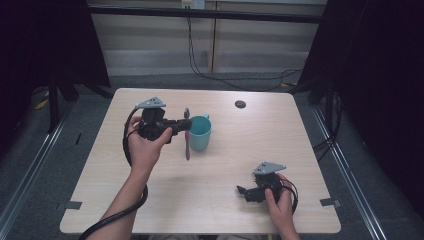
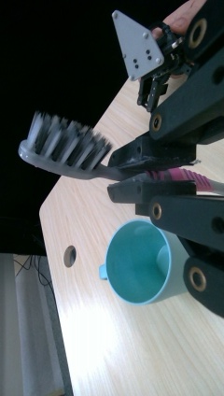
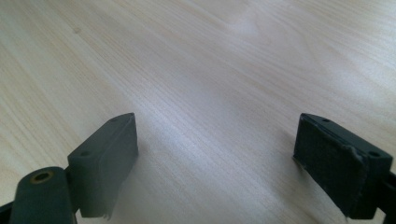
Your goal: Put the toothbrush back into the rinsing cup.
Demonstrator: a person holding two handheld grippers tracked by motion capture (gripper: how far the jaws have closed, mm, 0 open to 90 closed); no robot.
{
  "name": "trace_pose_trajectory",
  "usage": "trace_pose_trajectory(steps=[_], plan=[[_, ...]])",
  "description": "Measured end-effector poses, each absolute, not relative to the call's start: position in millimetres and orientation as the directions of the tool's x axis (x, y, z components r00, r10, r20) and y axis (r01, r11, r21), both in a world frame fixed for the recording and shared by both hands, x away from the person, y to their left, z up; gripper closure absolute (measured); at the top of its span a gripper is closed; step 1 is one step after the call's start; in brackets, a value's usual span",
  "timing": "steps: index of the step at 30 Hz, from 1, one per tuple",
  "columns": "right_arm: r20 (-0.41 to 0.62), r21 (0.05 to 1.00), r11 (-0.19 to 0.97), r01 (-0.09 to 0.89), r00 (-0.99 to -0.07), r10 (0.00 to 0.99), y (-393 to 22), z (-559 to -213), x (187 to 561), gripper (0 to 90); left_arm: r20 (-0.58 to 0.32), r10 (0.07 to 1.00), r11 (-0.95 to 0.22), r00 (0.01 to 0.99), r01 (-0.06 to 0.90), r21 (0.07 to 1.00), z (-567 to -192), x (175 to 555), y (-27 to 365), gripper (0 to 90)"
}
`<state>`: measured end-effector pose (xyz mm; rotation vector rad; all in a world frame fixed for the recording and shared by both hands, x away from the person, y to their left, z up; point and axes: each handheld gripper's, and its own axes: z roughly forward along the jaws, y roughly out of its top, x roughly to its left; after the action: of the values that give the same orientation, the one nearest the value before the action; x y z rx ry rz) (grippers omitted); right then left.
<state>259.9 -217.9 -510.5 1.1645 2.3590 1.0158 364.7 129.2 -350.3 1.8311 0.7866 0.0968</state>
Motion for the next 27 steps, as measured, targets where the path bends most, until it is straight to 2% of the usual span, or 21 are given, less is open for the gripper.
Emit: trace_pose_trajectory(steps=[27], plan=[[0.022,0.719,0.414,0.559,-0.613,0.79,-217,-511,259,11.6,-0.299,0.584,-0.138,0.755,0.455,0.88,-335,384,136,84.1]])
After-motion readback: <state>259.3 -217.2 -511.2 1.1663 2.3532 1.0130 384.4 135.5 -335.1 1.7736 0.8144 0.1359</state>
